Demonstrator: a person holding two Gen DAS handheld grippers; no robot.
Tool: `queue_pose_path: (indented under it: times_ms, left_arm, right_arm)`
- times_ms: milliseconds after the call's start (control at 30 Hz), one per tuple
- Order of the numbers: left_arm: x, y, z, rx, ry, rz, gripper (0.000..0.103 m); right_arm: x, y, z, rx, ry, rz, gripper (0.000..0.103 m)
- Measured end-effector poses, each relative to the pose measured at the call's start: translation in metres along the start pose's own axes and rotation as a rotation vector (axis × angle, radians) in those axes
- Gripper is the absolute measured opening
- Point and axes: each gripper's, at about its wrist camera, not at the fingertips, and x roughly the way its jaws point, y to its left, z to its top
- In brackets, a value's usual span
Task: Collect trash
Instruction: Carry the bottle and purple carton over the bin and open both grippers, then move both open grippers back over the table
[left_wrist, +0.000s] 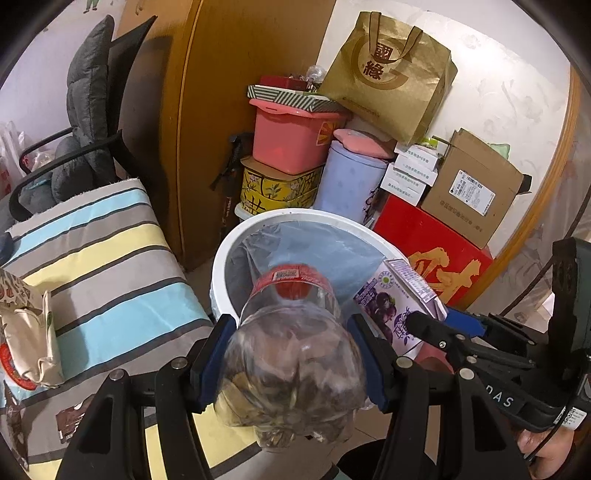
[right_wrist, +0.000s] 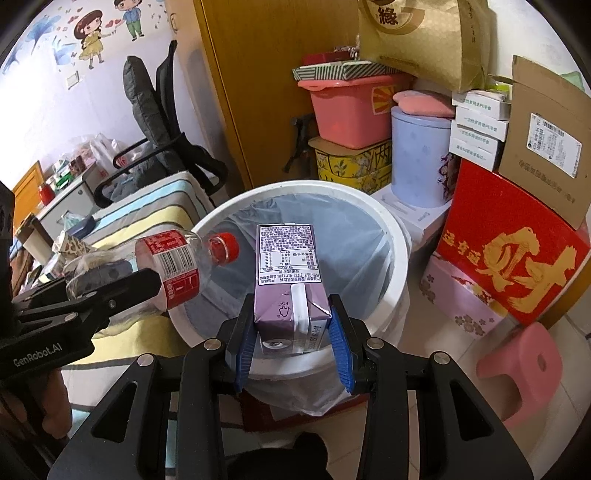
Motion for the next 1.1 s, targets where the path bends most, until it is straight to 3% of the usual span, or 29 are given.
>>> queue_pose_path:
  times_ms: [267, 400, 533, 1100]
  left_arm:
    - [-0.004, 0.0, 0.002, -0.001, -0.025, -0.015, 0.065]
    - [-0.011, 0.001, 0.001, -0.001, -0.036, -0.015, 0.065]
    - [-0.024, 0.004, -0.003, -0.01, -0.05, 0.001, 0.065]
    - [-0.1, 0.032, -0.05, -0.084, -0.118, 0.108, 0.065]
  right_arm:
    - [0.001, -0.003, 0.001, 0.009, -0.002, -0.001, 0.04]
    - [-0.005, -0.003, 0.002, 0.019, -0.019, 0.006, 0.052]
    - [-0.013, 0.0, 0.001, 0.021, -0.037, 0.011, 0.052]
    - [-0.043, 0.046, -0.011, -0.066, -0.087, 0.172, 0.052]
